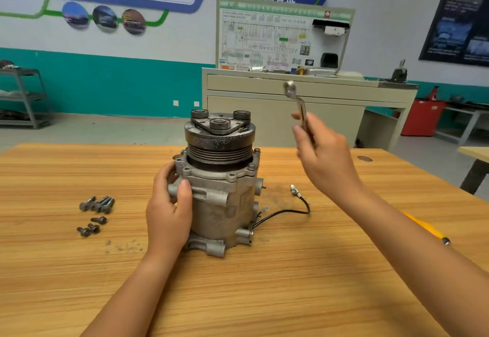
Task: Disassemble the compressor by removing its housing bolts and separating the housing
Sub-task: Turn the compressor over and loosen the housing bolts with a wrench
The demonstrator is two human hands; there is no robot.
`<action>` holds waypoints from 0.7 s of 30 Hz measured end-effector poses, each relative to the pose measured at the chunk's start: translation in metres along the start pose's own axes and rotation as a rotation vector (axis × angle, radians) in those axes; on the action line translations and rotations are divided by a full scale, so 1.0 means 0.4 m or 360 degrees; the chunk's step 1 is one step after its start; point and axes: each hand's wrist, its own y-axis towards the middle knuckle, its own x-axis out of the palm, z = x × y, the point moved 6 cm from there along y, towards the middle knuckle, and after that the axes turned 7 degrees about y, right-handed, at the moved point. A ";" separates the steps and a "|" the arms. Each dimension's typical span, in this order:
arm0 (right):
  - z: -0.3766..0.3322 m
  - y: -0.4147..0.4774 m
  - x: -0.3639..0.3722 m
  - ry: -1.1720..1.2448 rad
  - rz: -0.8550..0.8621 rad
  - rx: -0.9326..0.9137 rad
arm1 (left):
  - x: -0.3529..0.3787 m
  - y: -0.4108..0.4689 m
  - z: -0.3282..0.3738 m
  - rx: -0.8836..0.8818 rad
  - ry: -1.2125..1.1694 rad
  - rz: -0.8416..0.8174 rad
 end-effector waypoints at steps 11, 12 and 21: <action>-0.060 -0.089 0.018 -0.1108 -0.0894 0.0071 | -0.002 -0.001 -0.003 -0.0034 0.0046 -0.0024; -0.058 -0.087 0.023 -0.1141 -0.0917 0.0115 | -0.001 -0.001 -0.001 -0.0044 0.0048 -0.0027; -0.163 -0.078 0.083 -0.1413 -0.1339 0.0075 | 0.002 -0.002 0.001 -0.0074 0.0082 0.0019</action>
